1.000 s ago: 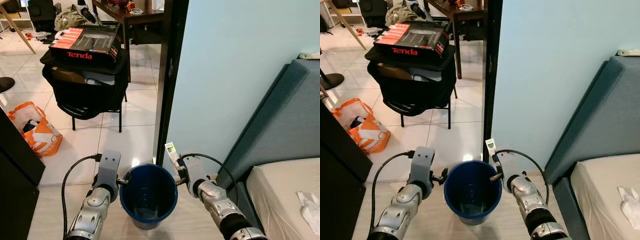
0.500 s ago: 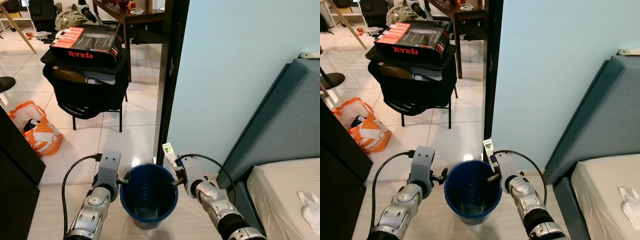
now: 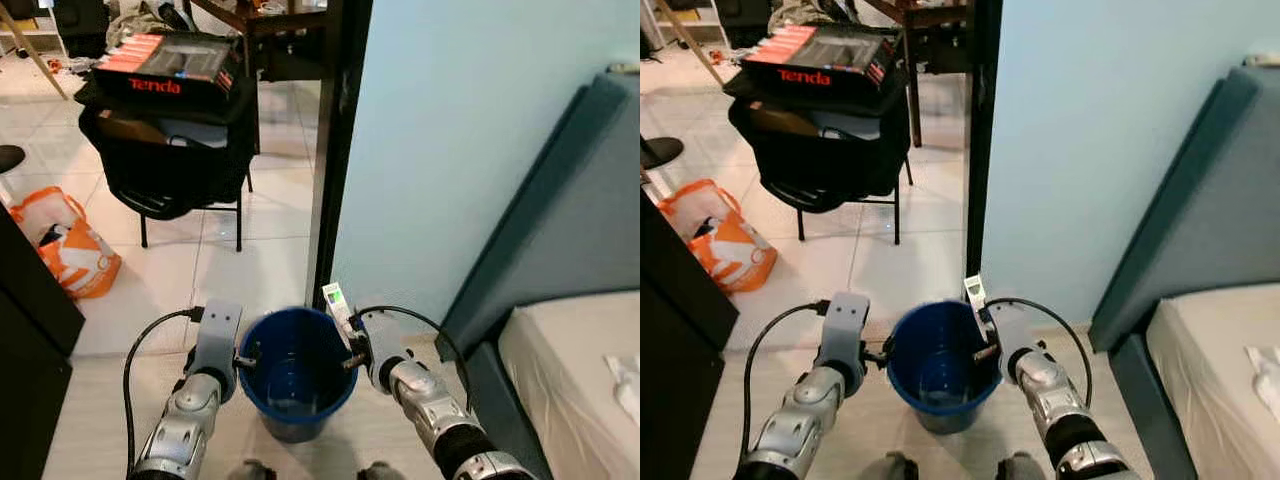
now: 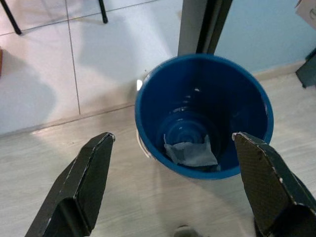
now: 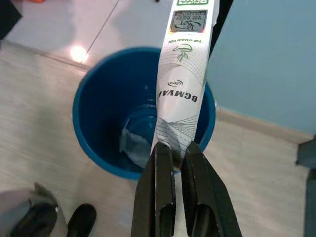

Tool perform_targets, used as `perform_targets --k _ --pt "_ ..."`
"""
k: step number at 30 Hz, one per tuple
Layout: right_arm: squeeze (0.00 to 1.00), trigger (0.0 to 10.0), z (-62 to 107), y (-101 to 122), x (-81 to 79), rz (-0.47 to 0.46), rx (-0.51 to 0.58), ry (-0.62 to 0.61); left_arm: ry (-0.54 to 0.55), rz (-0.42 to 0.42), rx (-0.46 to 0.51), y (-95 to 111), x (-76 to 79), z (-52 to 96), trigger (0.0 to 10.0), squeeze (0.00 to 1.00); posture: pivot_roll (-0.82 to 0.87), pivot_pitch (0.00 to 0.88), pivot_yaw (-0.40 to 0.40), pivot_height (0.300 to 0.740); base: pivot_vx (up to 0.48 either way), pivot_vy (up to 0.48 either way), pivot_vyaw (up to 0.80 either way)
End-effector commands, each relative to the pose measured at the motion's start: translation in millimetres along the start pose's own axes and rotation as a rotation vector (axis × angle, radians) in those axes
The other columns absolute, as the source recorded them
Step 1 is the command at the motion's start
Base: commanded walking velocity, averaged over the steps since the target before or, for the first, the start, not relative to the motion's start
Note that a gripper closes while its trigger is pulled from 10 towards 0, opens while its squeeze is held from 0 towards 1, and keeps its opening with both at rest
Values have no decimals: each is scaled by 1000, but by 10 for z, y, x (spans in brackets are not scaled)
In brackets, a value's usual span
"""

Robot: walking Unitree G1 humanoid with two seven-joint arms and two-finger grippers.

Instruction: Clean up the room

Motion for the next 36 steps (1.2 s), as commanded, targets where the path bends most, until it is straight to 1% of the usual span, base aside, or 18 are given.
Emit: perform_targets --k 1,10,16,24,28,30,31,32,33,35,36 --pt "0 10000 7 -33 3 -16 -4 -1 -3 -11 -31 -72 -7 10 10000 0 29 136 -14 612 0 0 0" --pt "0 10000 8 -44 -4 -22 -5 3 -9 -18 -35 -82 -12 20 10000 0 31 127 -10 612 0 0 0" --pt "0 10000 7 -41 -15 -31 -2 18 -7 -18 -39 -93 -19 32 10000 0 32 130 -12 587 0 0 0" --pt "0 10000 2 -30 -25 -20 -2 30 3 -16 -42 -106 -46 44 10000 0 36 139 -23 582 0 0 0" --pt "0 10000 -8 -8 -40 -13 1 45 10 -14 -42 -111 -72 56 10000 0 38 146 -30 582 0 0 0" --pt "0 10000 -31 54 -50 0 10 62 18 -27 -37 -105 -119 66 10000 0 40 162 -42 582 0 0 0" --pt "0 10000 -31 54 -50 0 10 62 18 -27 -37 -105 -119 66 10000 0 40 162 -42 582 0 0 0" --pt "0 10000 -54 108 -54 13 11 75 13 -45 -32 -89 -165 58 10000 0 44 182 -52 578 0 0 0" --pt "0 10000 -54 108 -54 13 11 75 13 -45 -32 -89 -165 58 10000 0 44 182 -52 578 0 0 0" --pt "0 10000 -84 196 -57 29 18 94 -2 -81 -18 -43 -229 39 10000 0 48 209 -65 568 0 0 0" --pt "0 10000 -84 196 -57 29 18 94 -2 -81 -18 -43 -229 39 10000 0 48 209 -65 568 0 0 0"
Point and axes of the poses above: a point about 5 cm out from each wrist's last joint towards the gripper, its own z axis pointing back from the gripper into the wrist, its own y axis along the axis of the wrist's last joint, x = y × z, the point moved 2 cm from there along -z, pointing out of the wrist towards the gripper, and after that the axes turned 6 degrees about z, right-handed, at the moved point
